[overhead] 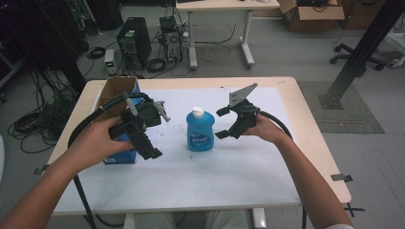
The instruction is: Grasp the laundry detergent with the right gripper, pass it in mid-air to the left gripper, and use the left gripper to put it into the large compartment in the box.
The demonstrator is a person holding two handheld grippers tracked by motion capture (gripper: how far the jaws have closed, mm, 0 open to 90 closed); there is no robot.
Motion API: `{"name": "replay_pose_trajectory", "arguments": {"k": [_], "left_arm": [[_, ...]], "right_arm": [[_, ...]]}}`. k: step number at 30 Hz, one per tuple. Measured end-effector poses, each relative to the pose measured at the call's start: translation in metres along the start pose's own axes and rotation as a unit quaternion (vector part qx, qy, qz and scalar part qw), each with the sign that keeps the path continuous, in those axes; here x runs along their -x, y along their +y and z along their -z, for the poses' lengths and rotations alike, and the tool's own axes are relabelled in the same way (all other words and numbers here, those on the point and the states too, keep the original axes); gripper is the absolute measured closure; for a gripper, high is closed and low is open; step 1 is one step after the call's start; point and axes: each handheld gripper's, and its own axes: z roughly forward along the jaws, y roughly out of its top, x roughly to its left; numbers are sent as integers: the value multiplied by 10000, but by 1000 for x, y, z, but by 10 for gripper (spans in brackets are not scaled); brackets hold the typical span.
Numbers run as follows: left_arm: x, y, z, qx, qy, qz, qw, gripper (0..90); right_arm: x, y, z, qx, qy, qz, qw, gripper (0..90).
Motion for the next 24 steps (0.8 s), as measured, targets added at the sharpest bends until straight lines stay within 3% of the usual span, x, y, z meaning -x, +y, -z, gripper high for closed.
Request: {"name": "replay_pose_trajectory", "arguments": {"k": [3, 24], "left_arm": [[0, -1, 0, -6, -6, 16, 10000, 44], [-2, -1, -3, -4, -33, 36, 10000, 44]], "right_arm": [[2, -3, -1, 77, -28, -86, 9999, 33], [2, -8, -15, 222, -19, -40, 9997, 37]]}}
